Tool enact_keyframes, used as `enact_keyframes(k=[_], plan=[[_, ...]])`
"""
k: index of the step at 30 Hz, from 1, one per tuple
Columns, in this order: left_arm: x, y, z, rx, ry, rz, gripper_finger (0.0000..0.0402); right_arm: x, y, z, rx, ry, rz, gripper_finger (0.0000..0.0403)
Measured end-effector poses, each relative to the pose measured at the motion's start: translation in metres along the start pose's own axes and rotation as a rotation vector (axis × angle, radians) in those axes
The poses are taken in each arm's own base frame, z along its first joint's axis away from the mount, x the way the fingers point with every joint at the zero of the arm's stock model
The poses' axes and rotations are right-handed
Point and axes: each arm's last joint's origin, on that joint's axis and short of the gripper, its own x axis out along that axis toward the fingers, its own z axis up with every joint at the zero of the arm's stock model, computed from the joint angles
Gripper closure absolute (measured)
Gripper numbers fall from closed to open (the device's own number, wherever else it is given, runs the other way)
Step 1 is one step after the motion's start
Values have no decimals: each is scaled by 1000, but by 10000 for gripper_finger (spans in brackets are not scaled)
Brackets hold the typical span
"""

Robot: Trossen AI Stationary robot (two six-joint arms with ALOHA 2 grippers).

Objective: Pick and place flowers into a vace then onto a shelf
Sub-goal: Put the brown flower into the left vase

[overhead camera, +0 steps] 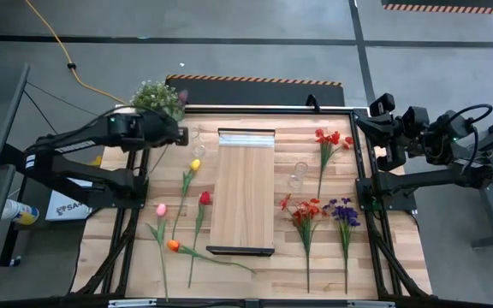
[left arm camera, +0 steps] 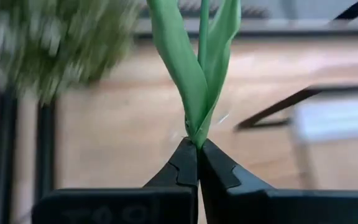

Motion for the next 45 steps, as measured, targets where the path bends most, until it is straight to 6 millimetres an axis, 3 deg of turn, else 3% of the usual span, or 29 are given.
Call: enact_keyframes(k=[7, 12, 23, 30, 36, 45], plan=[[-30, -39, 28, 125, -367, -317, 368, 0, 0, -3, -20, 31, -3, 402], [-41, -51, 42, 166, -523, -414, 368, 0, 0, -5, -21, 51, -5, 402], [-65, -67, 62, 237, -758, -678, 368, 0, 0, -5, -26, 57, -5, 402], [-77, -72, 66, 407, -901, -813, 368, 0, 0, -6, -20, 58, -5, 402], [-88, -72, 72, 394, -1010, -910, 368, 0, 0, -6, -20, 57, -5, 402], [-90, -72, 72, 432, -1034, -924, 368, 0, 0, -5, -19, 57, -5, 402]])
